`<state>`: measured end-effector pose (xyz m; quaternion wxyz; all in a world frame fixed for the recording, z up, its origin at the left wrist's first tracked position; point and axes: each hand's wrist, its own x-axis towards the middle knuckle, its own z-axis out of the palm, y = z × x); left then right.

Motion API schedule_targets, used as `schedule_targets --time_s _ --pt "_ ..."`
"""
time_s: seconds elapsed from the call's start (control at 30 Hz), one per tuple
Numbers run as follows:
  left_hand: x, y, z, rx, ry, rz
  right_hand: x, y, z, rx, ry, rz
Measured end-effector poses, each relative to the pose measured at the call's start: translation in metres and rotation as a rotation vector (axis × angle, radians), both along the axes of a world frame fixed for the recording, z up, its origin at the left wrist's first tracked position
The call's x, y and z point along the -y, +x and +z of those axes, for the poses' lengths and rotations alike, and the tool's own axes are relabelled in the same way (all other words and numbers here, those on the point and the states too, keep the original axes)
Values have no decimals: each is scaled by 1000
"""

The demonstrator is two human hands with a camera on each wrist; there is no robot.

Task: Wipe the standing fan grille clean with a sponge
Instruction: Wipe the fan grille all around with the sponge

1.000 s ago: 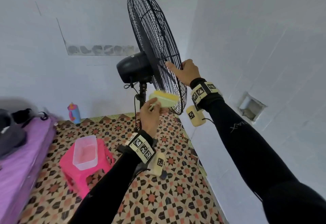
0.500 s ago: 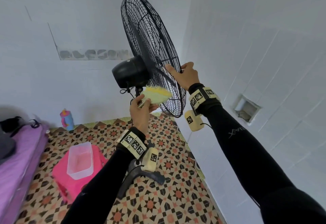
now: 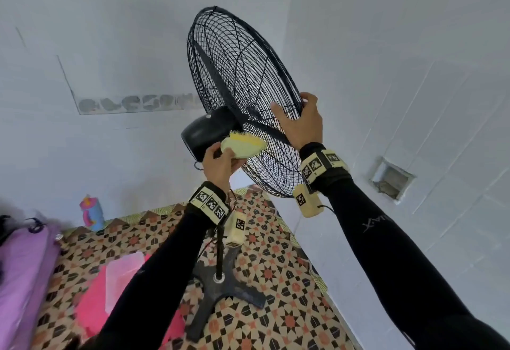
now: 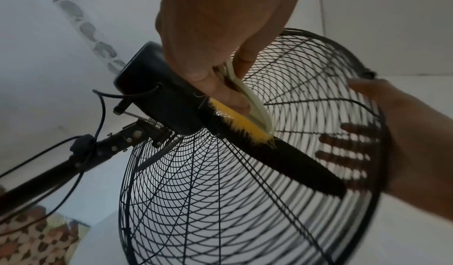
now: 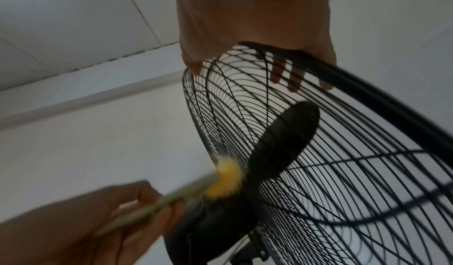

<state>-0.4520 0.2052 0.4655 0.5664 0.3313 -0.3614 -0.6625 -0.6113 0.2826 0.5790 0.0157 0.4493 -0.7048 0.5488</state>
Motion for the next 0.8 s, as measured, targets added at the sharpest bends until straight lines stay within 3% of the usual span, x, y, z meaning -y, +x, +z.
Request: schedule_targets --time_s 0.17,0.37,0.6,0.8 --pt "50 1 20 -103 56 -152 9 -2 -11 -24 -61 -96" --pt "87 0 4 -47 189 -309 11 -14 -12 -67 -95 -154" --pt "96 -12 -13 -14 104 -181 18 -20 -8 -109 -116 -196" --pt "79 -31 6 -288 13 -161 19 -17 -6 -93 -115 -214"
